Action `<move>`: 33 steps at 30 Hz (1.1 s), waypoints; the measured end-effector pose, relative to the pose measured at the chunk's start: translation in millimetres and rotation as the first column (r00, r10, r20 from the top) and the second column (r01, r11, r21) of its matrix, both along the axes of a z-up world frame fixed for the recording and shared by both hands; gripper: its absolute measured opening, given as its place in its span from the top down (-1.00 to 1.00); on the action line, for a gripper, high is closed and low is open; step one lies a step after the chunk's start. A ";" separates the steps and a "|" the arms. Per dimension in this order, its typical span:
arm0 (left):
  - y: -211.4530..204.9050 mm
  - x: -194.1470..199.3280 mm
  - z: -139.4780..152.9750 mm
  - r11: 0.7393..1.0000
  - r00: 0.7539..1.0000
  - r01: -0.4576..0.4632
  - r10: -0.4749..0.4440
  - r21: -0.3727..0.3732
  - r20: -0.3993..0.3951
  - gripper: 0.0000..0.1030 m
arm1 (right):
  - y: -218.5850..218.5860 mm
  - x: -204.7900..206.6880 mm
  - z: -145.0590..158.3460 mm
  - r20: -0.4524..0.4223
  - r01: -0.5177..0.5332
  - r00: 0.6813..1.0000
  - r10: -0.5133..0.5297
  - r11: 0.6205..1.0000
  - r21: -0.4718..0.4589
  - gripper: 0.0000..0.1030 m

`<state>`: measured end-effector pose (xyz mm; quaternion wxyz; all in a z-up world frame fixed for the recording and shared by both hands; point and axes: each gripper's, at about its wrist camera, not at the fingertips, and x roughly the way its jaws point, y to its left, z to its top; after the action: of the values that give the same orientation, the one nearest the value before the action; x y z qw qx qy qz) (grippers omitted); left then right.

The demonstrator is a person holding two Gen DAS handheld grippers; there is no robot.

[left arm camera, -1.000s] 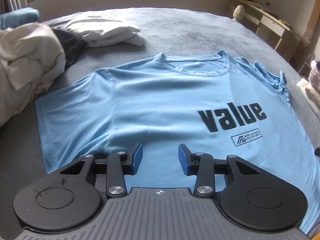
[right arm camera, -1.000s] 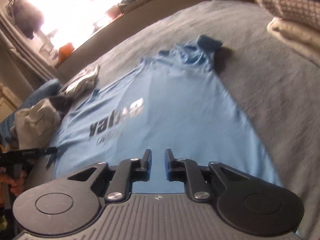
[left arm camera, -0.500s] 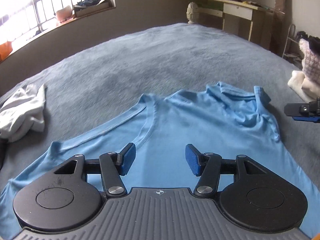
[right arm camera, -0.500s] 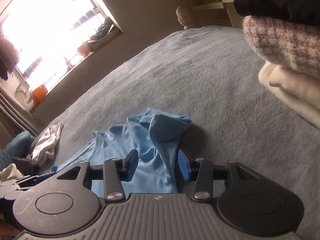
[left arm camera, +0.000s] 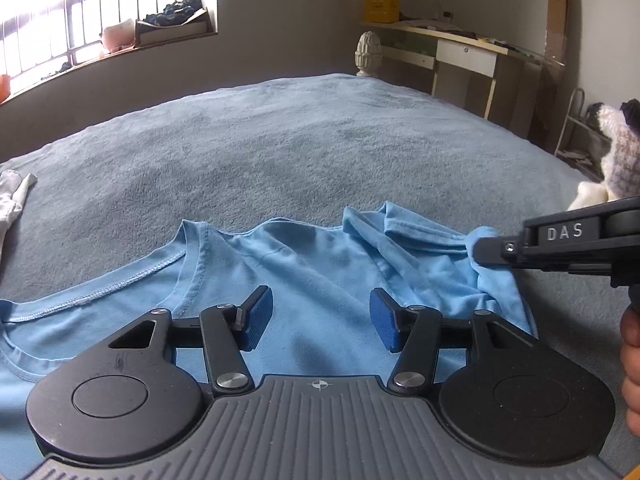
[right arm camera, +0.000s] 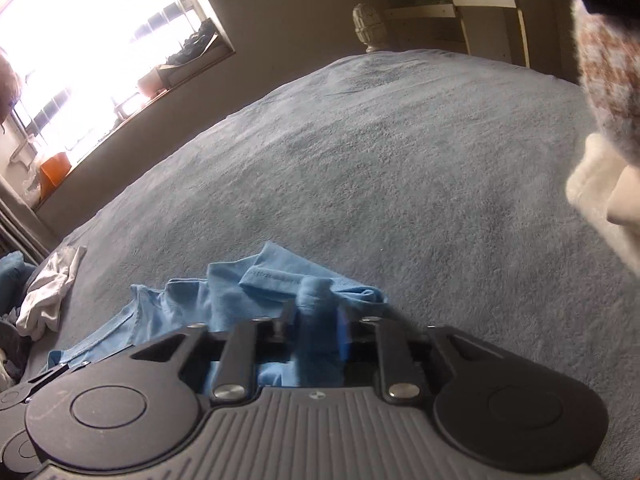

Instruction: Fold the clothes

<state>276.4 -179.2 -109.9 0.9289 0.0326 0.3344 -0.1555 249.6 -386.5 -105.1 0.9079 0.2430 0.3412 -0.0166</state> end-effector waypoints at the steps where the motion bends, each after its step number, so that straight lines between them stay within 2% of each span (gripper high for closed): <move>1: 0.0 1.3 -1.5 1.000 1.000 -0.006 0.006 -0.016 -0.005 -0.04 | -6.7 -3.6 -1.1 0.010 0.019 1.000 -0.019 1.000 0.023 0.88; 7: 3.2 3.7 -13.1 0.999 1.000 -0.022 0.022 -0.032 -0.021 -0.05 | -53.8 -42.4 -7.9 0.050 0.157 0.985 -0.164 0.981 0.117 0.89; 12: 5.8 5.7 -18.2 0.998 0.999 -0.035 0.034 -0.043 -0.018 -0.07 | -71.7 -58.3 -27.1 -0.005 0.205 0.979 -0.205 0.972 0.115 0.89; 14: 5.5 6.2 -19.6 0.998 0.999 -0.035 0.035 -0.042 -0.013 -0.08 | -73.4 -63.2 -27.3 -0.007 0.210 0.978 -0.210 0.972 0.106 0.80; 15: 5.3 6.5 -20.2 0.998 0.999 -0.037 0.036 -0.043 -0.012 -0.08 | -71.1 -65.8 -21.6 0.003 0.218 0.976 -0.218 0.974 0.070 0.77; 17: 5.2 6.7 -21.4 0.998 0.999 -0.041 0.041 -0.047 -0.009 -0.10 | -66.1 -72.2 -8.6 0.040 0.244 0.969 -0.243 0.969 -0.021 0.40; 19: 5.8 6.1 -22.6 0.998 0.999 -0.047 0.047 -0.052 -0.007 -0.12 | -59.9 -78.6 5.1 0.100 0.254 0.965 -0.243 0.960 -0.118 0.39; 21: 5.8 6.0 -23.9 0.998 0.999 -0.048 0.048 -0.051 -0.001 -0.15 | -45.9 -74.2 17.7 0.149 0.171 0.979 -0.140 0.961 -0.217 0.39; 23: 5.1 5.5 -25.1 0.998 0.999 -0.050 0.050 -0.047 0.006 -0.16 | -27.0 -58.6 24.2 0.143 0.025 0.990 0.021 0.950 -0.310 0.23; 25: 4.6 5.4 -25.6 0.998 0.999 -0.052 0.053 -0.045 0.009 -0.17 | -2.9 -37.4 22.9 0.099 -0.121 0.979 0.179 0.897 -0.425 0.22; 28: 5.1 5.6 -25.9 0.997 0.998 -0.053 0.054 -0.052 0.011 -0.18 | 26.7 -11.6 12.2 0.037 -0.226 0.950 0.309 0.766 -0.602 0.22; 30: 5.5 5.8 -26.4 0.997 0.998 -0.053 0.054 -0.057 0.012 -0.18 | 38.8 5.8 3.9 -0.030 -0.304 0.926 0.377 0.696 -0.650 0.22; 33: 5.4 5.1 -28.0 0.997 0.998 -0.053 0.054 -0.058 0.016 -0.19 | 50.3 20.1 -8.6 -0.110 -0.409 0.880 0.461 0.620 -0.670 0.22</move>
<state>281.5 -173.9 -137.9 0.9363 -0.0017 0.3223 -0.1396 269.7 -336.2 -113.7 0.9210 -0.1926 0.3266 0.0897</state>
